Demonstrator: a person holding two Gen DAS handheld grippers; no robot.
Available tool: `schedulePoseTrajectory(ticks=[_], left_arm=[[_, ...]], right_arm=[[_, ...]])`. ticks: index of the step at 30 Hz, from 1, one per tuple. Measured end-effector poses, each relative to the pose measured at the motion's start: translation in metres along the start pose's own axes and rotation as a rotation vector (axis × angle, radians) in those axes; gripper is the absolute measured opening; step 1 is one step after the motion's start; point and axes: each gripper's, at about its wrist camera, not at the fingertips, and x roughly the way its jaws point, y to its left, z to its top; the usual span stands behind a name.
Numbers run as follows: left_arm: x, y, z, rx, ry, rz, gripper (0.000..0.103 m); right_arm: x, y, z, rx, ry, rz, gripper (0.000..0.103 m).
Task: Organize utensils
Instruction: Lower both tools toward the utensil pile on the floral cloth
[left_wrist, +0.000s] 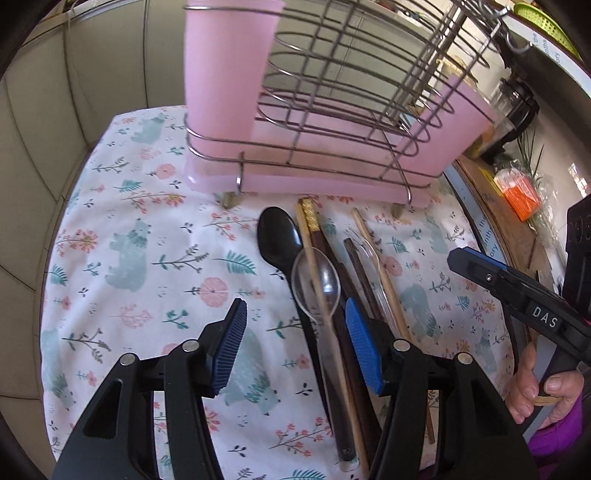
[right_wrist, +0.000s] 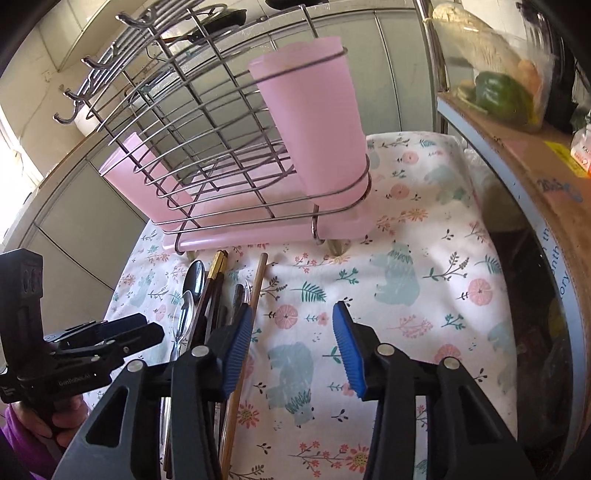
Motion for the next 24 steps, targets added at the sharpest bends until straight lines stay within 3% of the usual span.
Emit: schedulePoseTrajectory(ticks=[17, 22, 24], left_arm=[[0.040, -0.018, 0.006, 0.021, 0.064, 0.055, 0.056], [0.037, -0.011, 0.005, -0.004, 0.060, 0.012, 0.033], [0.032, -0.009, 0.004, 0.000, 0.051, 0.009, 0.031]], right_arm=[[0.014, -0.012, 0.002, 0.013, 0.037, 0.035, 0.041], [0.023, -0.007, 0.002, 0.000, 0.071, 0.069, 0.041], [0.026, -0.005, 0.002, 0.000, 0.088, 0.083, 0.041]])
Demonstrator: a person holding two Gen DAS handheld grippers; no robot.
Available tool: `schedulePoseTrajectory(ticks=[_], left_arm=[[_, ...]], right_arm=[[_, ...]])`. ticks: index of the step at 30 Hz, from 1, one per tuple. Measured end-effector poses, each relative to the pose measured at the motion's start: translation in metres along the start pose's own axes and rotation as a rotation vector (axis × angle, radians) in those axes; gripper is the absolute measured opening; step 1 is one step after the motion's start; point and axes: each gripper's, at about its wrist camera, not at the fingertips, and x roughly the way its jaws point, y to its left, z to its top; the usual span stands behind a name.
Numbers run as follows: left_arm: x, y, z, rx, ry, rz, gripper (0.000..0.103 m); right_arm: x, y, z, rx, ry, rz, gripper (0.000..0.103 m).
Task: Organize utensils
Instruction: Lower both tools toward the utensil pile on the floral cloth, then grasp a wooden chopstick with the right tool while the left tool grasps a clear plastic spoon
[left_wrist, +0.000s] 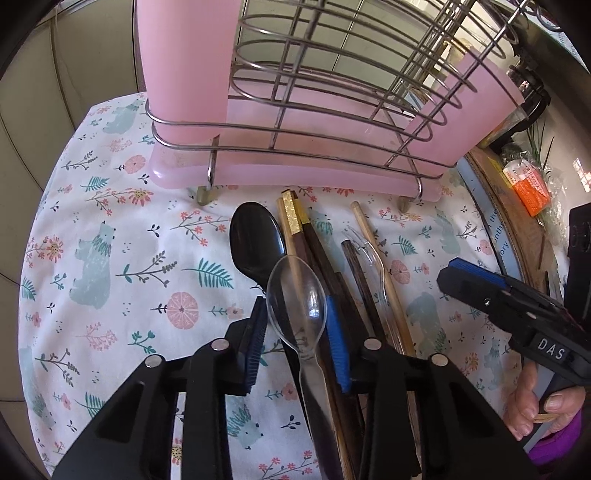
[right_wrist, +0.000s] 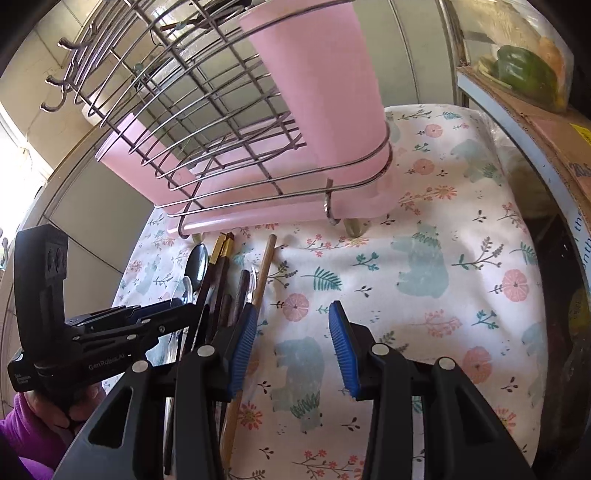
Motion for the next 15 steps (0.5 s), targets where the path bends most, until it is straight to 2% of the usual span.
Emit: schedulePoseTrajectory(ticks=[12, 15], left_arm=[[-0.034, 0.025, -0.008, -0.027, -0.068, -0.017, 0.030], [-0.042, 0.034, -0.009, -0.033, -0.088, -0.012, 0.030]], right_arm=[[0.014, 0.006, 0.017, 0.054, 0.066, 0.102, 0.040], [0.026, 0.006, 0.022, 0.100, 0.104, 0.122, 0.029]])
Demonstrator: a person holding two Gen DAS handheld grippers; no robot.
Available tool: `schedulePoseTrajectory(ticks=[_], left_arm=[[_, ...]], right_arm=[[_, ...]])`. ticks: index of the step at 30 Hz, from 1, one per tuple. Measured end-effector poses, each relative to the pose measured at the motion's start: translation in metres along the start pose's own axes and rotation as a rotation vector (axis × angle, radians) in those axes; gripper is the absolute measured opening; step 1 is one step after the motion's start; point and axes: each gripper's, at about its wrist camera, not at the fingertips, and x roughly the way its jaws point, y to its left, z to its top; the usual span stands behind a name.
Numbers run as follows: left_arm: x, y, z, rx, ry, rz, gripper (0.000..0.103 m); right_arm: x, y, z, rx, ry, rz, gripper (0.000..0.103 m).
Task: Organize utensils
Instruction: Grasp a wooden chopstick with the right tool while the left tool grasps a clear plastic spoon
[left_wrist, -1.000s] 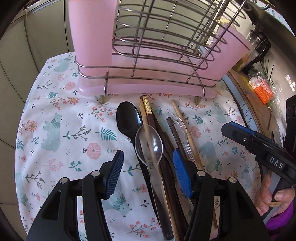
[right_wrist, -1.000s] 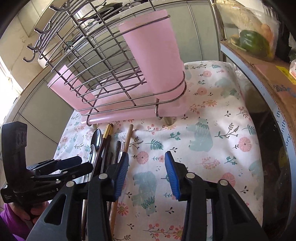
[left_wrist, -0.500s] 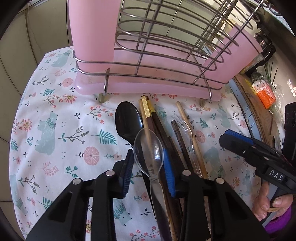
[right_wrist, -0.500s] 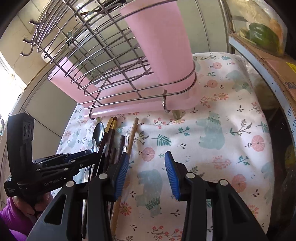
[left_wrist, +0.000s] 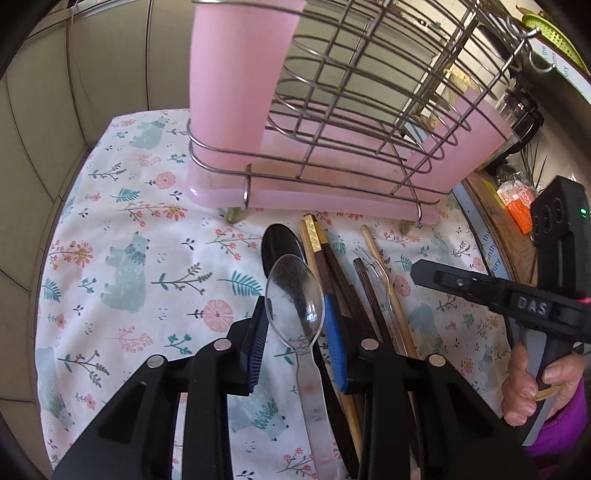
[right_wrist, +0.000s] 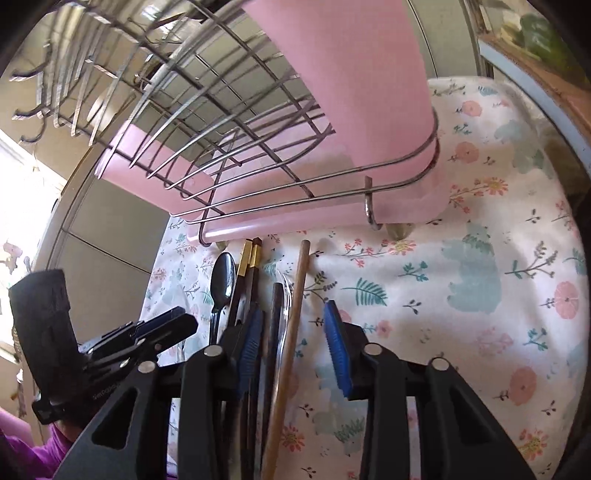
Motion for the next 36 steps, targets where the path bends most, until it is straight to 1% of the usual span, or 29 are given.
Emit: schedulePoseTrajectory(ticks=[1, 4, 6, 8, 11, 18, 20, 23, 29, 32, 36], left_arm=[[-0.003, 0.003, 0.000, -0.002, -0.008, 0.000, 0.030], [-0.009, 0.009, -0.001, -0.011, -0.022, 0.000, 0.030], [-0.012, 0.013, -0.002, -0.017, -0.029, -0.004, 0.030], [-0.013, 0.015, -0.002, -0.021, -0.035, -0.007, 0.030], [-0.014, 0.016, -0.003, -0.020, -0.041, -0.009, 0.030], [-0.013, 0.020, -0.004, -0.034, -0.053, -0.010, 0.030], [-0.011, 0.018, -0.004, -0.038, -0.056, -0.008, 0.030], [-0.015, 0.019, -0.005, -0.043, -0.064, -0.006, 0.030], [-0.027, 0.020, -0.003, -0.043, -0.100, -0.009, 0.030], [-0.036, 0.019, -0.002, -0.047, -0.128, -0.013, 0.030], [-0.051, 0.016, -0.002, -0.046, -0.176, -0.017, 0.030]], right_arm=[[0.002, -0.002, 0.001, 0.020, 0.009, 0.010, 0.023], [0.011, -0.008, 0.008, 0.091, 0.033, 0.034, 0.016], [0.016, -0.012, 0.012, 0.127, 0.033, 0.023, 0.015], [0.018, -0.012, 0.015, 0.134, 0.034, -0.002, 0.014], [0.026, -0.008, 0.017, 0.121, 0.045, -0.045, 0.011], [0.039, 0.005, 0.020, 0.078, 0.072, -0.105, 0.010], [0.046, 0.004, 0.021, 0.092, 0.087, -0.095, 0.010], [0.049, 0.001, 0.021, 0.107, 0.088, -0.085, 0.007], [0.026, -0.004, 0.010, 0.108, 0.055, -0.037, 0.007], [0.008, 0.000, 0.001, 0.090, 0.009, -0.004, 0.007], [-0.023, 0.007, -0.010, 0.043, -0.078, -0.003, 0.007]])
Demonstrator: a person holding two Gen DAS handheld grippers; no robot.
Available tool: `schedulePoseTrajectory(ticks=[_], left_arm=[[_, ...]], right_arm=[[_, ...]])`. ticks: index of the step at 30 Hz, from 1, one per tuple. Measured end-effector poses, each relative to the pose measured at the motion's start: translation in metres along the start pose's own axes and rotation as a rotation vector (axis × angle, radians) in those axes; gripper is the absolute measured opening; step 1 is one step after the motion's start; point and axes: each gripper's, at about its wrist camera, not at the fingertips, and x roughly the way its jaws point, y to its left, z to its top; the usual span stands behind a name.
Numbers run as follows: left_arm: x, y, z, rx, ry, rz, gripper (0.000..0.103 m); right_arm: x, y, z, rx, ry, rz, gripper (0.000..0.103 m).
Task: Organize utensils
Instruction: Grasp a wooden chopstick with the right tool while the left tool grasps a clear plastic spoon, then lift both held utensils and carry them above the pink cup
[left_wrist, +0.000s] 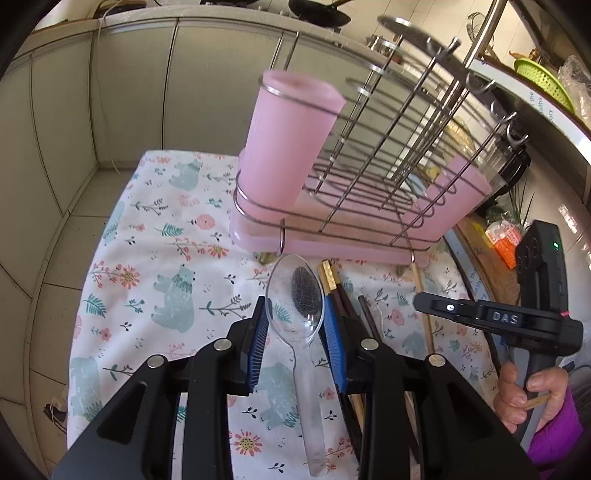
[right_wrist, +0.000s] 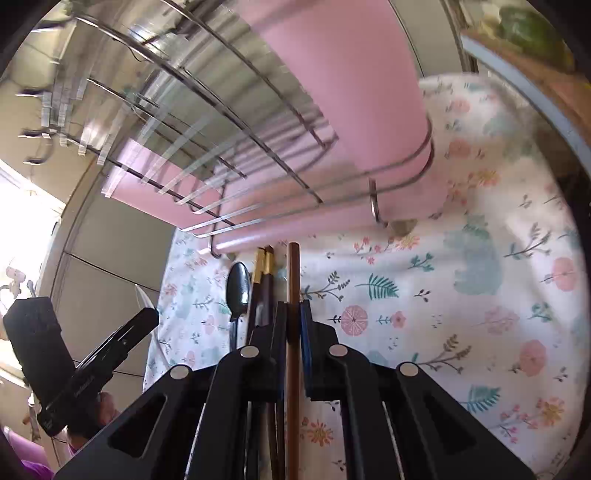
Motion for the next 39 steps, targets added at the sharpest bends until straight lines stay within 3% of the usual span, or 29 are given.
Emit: schedulePoseTrajectory(ticks=[8, 14, 15, 16, 26, 32, 39], left_arm=[[-0.042, -0.010, 0.014, 0.018, -0.147, -0.013, 0.030], [-0.075, -0.020, 0.035, 0.047, -0.253, -0.006, 0.029], [-0.082, -0.021, 0.041, 0.048, -0.272, -0.007, 0.021], [-0.088, -0.022, 0.046, 0.049, -0.287, -0.014, 0.005], [-0.114, -0.016, 0.092, -0.034, -0.343, -0.071, 0.001], [-0.127, -0.026, 0.109, 0.013, -0.423, -0.017, 0.001], [-0.151, -0.038, 0.138, 0.086, -0.572, 0.092, 0.001]], right_arm=[[-0.074, 0.011, -0.007, -0.075, -0.217, 0.016, 0.007], [-0.118, 0.020, -0.005, -0.124, -0.310, 0.018, 0.007], [-0.123, 0.023, -0.003, -0.132, -0.325, 0.020, 0.007], [-0.129, 0.026, -0.001, -0.142, -0.345, 0.021, 0.007], [-0.174, 0.053, 0.033, -0.215, -0.504, 0.021, 0.007], [-0.196, 0.063, 0.059, -0.224, -0.592, 0.016, 0.007], [-0.234, 0.080, 0.093, -0.263, -0.775, 0.003, 0.007]])
